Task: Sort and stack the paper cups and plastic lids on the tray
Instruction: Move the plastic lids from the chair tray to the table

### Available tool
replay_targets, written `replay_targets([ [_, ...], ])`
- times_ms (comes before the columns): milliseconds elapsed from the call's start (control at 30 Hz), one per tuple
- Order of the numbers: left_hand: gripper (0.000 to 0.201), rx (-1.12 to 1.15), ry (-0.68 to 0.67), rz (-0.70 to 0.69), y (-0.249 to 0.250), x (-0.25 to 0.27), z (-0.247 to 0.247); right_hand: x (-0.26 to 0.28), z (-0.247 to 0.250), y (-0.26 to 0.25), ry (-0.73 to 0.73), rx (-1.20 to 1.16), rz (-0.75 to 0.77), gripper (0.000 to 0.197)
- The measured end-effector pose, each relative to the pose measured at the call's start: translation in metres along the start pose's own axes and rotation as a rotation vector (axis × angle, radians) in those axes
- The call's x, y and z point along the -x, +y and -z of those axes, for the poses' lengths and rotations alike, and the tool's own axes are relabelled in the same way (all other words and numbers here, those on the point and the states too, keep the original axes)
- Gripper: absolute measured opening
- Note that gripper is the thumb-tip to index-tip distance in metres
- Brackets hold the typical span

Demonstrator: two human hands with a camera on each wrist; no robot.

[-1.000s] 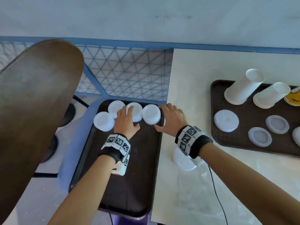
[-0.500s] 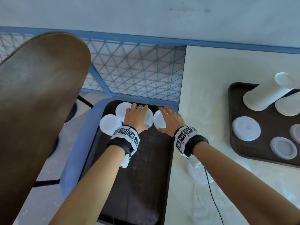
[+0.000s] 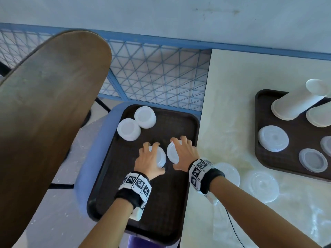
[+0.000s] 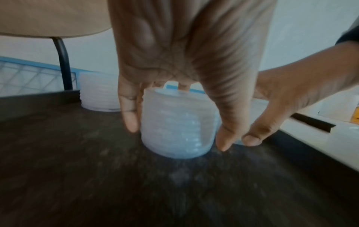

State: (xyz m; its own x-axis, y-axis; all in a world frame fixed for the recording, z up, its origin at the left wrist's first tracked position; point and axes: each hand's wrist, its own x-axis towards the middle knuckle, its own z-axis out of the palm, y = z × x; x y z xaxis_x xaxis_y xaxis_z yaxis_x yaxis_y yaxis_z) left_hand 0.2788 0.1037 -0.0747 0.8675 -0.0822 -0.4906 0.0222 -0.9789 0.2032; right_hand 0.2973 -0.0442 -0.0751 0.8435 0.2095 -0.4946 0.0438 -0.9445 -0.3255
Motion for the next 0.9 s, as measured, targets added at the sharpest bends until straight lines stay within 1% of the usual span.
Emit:
replay_targets([
  [133, 0.085, 0.014, 0.063, 0.016, 0.002, -0.001, -0.009, 0.000, -0.006, -0.001, 0.025, -0.001, -0.020, 0.093],
  [267, 0.083, 0.042, 0.078, 0.042, 0.003, -0.004, -0.011, 0.001, -0.010, -0.002, 0.040, -0.035, -0.020, 0.095],
  [567, 0.084, 0.107, 0.105, 0.084, 0.000, 0.002, -0.016, 0.006, -0.009, -0.001, 0.049, -0.091, -0.008, 0.097],
  [767, 0.083, 0.196, 0.134, 0.125, -0.007, 0.015, -0.017, 0.024, 0.002, 0.004, 0.089, -0.166, 0.016, 0.096],
  [900, 0.085, 0.228, 0.203, 0.112, -0.001, 0.021, -0.003, 0.048, 0.018, 0.021, 0.149, -0.258, 0.025, 0.096],
])
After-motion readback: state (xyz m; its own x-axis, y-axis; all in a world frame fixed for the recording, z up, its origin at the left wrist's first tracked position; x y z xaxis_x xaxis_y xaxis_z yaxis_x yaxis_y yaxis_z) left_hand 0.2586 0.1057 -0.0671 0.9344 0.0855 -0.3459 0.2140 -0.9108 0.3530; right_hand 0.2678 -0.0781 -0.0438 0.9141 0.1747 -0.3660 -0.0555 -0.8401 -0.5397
